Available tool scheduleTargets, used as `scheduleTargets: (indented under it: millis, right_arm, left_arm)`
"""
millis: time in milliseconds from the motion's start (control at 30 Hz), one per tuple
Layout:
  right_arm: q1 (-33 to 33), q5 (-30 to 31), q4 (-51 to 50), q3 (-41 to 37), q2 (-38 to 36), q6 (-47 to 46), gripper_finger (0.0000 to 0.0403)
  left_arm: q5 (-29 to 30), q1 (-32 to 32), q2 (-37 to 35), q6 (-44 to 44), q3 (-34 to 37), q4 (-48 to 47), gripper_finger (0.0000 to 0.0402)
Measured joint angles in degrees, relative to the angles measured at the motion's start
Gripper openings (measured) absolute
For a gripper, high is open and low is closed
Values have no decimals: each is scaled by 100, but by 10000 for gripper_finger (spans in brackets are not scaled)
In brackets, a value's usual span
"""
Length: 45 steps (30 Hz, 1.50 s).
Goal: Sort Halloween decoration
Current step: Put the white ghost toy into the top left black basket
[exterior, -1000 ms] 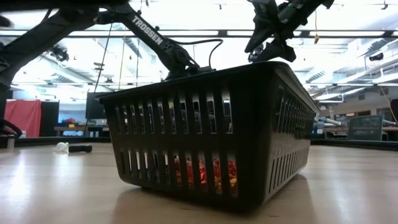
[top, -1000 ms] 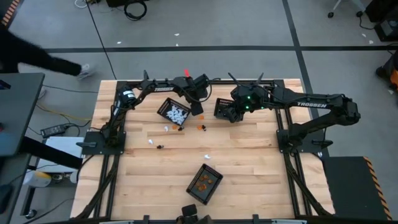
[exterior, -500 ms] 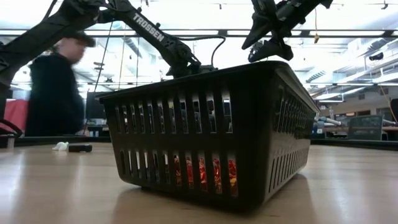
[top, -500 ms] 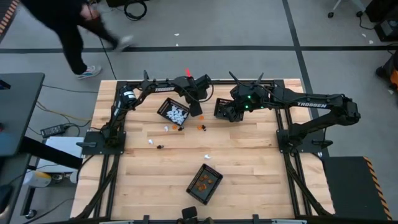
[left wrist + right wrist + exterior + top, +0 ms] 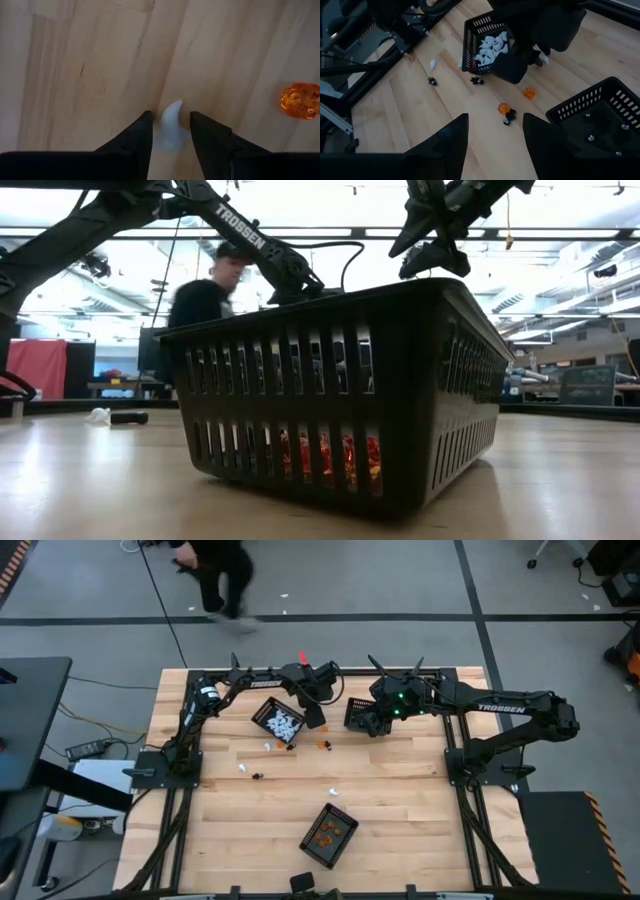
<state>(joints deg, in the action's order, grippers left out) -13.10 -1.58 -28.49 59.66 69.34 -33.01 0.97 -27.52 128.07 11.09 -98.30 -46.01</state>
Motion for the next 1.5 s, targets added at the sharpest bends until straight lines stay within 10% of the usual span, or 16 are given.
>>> scheduleTargets:
  millis: [567,1500]
  right_arm:
    - [-2,-35,15,2,0,66,183]
    - [-2,7,9,4,2,109,182]
  left_arm:
    - [21,14,2,7,0,-36,48]
    - [-126,14,6,-153,-555,-282,41]
